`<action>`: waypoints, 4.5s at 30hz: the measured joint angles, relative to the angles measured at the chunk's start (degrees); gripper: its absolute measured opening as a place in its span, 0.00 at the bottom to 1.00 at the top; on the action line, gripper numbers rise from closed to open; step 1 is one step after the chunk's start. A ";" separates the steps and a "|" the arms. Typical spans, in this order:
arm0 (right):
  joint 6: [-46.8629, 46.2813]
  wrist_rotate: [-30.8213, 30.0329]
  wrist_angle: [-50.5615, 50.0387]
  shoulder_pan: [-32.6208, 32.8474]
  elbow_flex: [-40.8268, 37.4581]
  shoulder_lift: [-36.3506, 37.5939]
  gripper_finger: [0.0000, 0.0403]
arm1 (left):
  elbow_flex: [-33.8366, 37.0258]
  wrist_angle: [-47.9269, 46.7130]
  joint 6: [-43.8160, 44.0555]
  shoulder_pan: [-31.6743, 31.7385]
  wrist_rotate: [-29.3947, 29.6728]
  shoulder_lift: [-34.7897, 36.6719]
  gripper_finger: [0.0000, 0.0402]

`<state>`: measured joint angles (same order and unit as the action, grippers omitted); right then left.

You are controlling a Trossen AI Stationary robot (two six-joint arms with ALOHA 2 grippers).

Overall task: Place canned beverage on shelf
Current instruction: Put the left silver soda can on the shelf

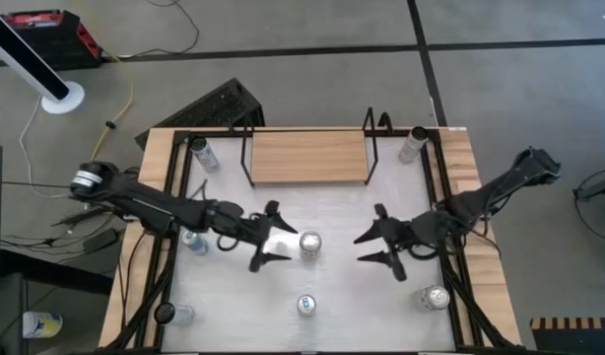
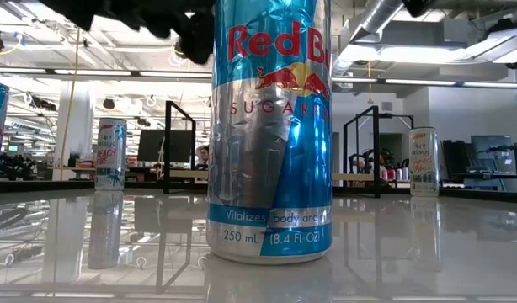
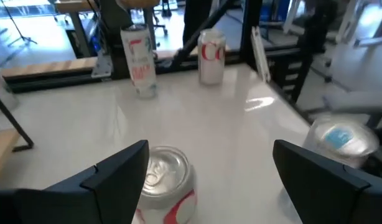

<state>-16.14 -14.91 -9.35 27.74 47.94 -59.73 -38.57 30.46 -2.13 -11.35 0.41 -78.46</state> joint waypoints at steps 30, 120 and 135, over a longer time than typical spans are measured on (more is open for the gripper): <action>0.56 -0.23 -8.72 -1.59 6.64 -2.97 0.55 | -7.89 6.86 -1.61 4.72 -1.05 -20.08 0.82; 12.74 -1.87 -7.76 -15.90 6.60 -3.64 0.55 | -16.75 -17.02 -7.73 41.05 -12.54 -9.62 0.95; 14.68 14.20 4.96 -40.64 6.86 -24.04 0.34 | -13.00 -25.59 2.20 28.94 -9.77 14.71 0.87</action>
<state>-1.45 -0.70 -4.39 -12.90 54.81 -83.77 -51.57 4.88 0.07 17.59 -9.36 -63.75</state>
